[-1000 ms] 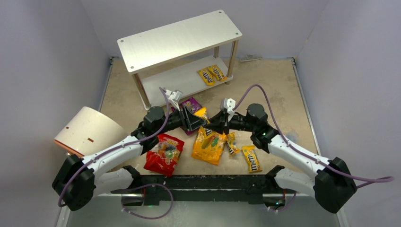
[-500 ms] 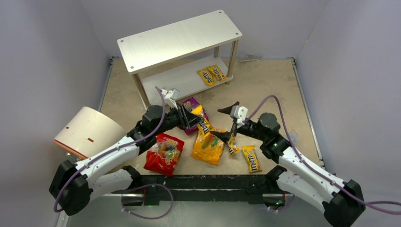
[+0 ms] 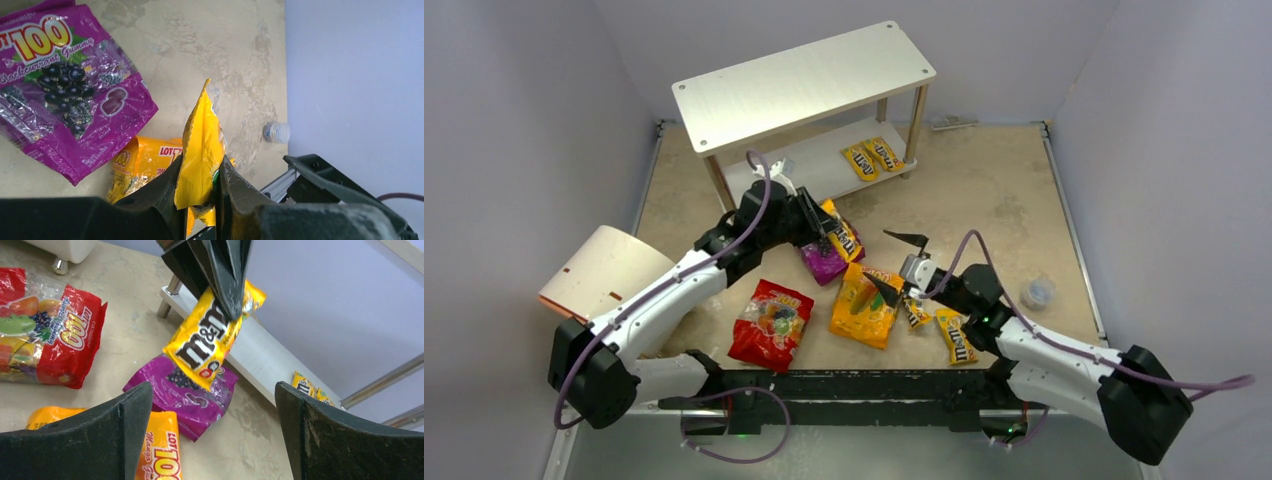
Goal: Place and organize the candy bags onto the shelf
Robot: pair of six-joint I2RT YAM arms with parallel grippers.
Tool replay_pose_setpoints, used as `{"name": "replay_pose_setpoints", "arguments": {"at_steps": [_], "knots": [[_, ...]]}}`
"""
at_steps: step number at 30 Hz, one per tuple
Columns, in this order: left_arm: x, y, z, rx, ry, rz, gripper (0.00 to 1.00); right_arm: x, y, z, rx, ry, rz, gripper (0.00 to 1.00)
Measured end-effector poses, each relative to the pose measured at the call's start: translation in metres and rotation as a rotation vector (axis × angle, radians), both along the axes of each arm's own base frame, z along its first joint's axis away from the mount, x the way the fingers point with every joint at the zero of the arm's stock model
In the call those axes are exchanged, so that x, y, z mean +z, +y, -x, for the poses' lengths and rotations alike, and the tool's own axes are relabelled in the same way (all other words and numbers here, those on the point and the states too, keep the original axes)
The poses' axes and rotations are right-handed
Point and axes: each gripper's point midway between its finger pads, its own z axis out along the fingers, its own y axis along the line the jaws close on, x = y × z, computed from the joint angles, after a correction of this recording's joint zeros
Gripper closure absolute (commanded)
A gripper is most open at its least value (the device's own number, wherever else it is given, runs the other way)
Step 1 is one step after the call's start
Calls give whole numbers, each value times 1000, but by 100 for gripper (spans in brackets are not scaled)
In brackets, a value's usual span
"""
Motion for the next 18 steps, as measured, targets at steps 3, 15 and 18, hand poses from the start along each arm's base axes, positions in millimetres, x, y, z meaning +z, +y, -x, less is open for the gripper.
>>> {"name": "replay_pose_setpoints", "arguments": {"at_steps": [3, 15, 18], "knots": [[-12, -2, -2, -1, 61, 11, 100, -2, 12, -1, -6, -49, 29, 11], [-15, -11, -2, -17, 143, 96, 100, -22, 29, -12, -47, -76, 123, 26], [-16, -13, 0, -23, 163, 124, 100, -27, 36, -14, -49, -71, 135, 31]]}}
